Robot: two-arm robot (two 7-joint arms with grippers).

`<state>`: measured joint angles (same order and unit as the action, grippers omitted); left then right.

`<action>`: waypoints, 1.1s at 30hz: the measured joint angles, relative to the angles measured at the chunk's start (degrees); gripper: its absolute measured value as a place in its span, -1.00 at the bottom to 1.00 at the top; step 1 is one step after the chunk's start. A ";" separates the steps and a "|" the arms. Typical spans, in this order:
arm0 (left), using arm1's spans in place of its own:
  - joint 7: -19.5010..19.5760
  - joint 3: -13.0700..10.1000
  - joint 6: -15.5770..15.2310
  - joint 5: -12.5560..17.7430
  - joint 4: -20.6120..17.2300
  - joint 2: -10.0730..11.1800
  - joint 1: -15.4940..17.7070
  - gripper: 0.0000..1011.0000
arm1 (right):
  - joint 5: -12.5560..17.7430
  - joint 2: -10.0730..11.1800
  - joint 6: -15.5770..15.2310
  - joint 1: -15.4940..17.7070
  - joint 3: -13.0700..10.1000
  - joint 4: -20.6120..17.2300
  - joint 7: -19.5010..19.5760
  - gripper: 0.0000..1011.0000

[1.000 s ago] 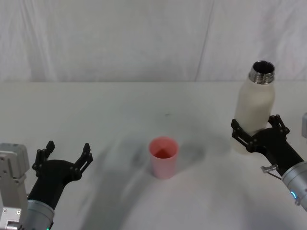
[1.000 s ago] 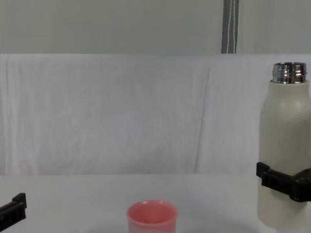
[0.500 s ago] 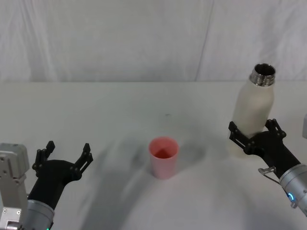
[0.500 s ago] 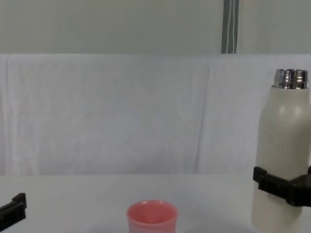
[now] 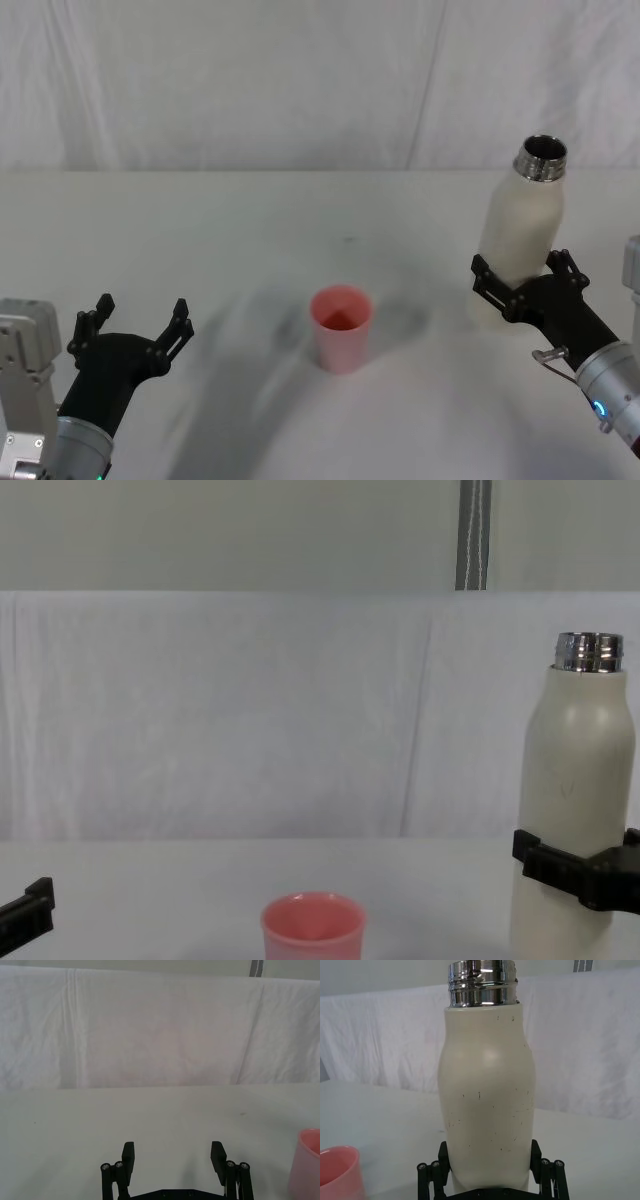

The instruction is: Grasp the thermos with one hand and pour water into the cup lid.

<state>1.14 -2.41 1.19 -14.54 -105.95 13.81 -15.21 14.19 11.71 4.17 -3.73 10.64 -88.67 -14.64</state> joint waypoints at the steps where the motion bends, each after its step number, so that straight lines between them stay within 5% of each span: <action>1: 0.00 0.00 0.00 0.00 0.00 0.00 0.00 0.98 | 0.00 0.00 0.02 -0.07 0.05 0.12 0.02 0.88; 33: 0.00 0.00 0.00 0.00 0.00 0.00 0.00 0.98 | 0.28 -0.59 0.81 -0.62 0.68 3.06 0.73 0.88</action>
<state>1.14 -2.41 1.19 -14.54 -105.95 13.80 -15.21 14.48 11.11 4.98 -4.36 11.32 -85.61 -13.91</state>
